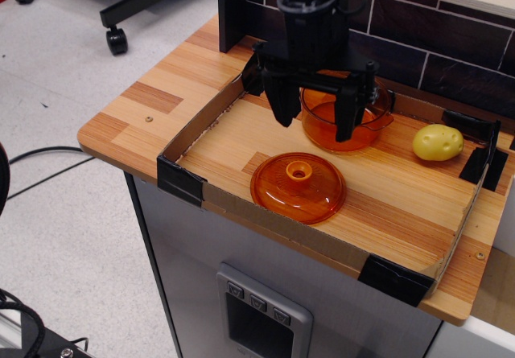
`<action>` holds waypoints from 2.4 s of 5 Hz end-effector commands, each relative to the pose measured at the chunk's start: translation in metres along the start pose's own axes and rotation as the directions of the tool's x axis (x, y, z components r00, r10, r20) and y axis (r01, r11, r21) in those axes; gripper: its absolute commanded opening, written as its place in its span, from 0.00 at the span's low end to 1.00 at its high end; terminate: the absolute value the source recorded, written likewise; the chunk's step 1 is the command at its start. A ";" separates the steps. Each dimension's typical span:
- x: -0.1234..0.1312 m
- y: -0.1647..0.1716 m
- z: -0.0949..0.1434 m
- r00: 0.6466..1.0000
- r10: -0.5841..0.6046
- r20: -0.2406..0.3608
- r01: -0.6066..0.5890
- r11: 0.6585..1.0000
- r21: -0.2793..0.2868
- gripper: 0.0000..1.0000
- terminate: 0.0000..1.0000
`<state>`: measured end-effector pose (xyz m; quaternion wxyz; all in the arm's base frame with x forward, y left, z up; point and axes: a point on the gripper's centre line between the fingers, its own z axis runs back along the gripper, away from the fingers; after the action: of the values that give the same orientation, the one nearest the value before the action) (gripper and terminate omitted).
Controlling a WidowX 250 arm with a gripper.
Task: Put lid on pot
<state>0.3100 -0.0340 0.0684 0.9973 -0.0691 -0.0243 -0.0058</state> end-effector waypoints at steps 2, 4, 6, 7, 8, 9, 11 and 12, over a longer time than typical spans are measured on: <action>-0.008 0.001 -0.019 0.999 -0.037 -0.013 0.038 0.998 0.058 1.00 0.00; -0.008 0.004 -0.029 0.999 -0.029 -0.017 0.031 0.996 0.083 1.00 0.00; -0.003 0.006 -0.040 0.999 -0.026 -0.031 0.029 0.994 0.104 1.00 0.00; -0.003 0.005 -0.037 0.999 -0.021 -0.025 0.022 0.997 0.080 0.00 0.00; -0.005 0.005 -0.036 1.000 -0.010 -0.012 0.011 0.997 0.074 0.00 0.00; -0.005 0.002 -0.027 0.999 0.003 -0.041 -0.002 0.999 0.039 0.00 0.00; 0.007 -0.018 0.028 0.997 0.055 -0.047 -0.056 0.998 -0.019 0.00 0.00; 0.023 -0.020 0.056 0.987 0.149 -0.052 -0.153 0.984 -0.087 0.00 0.00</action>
<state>0.3240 -0.0513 0.1106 0.9909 -0.1122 0.0352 0.0651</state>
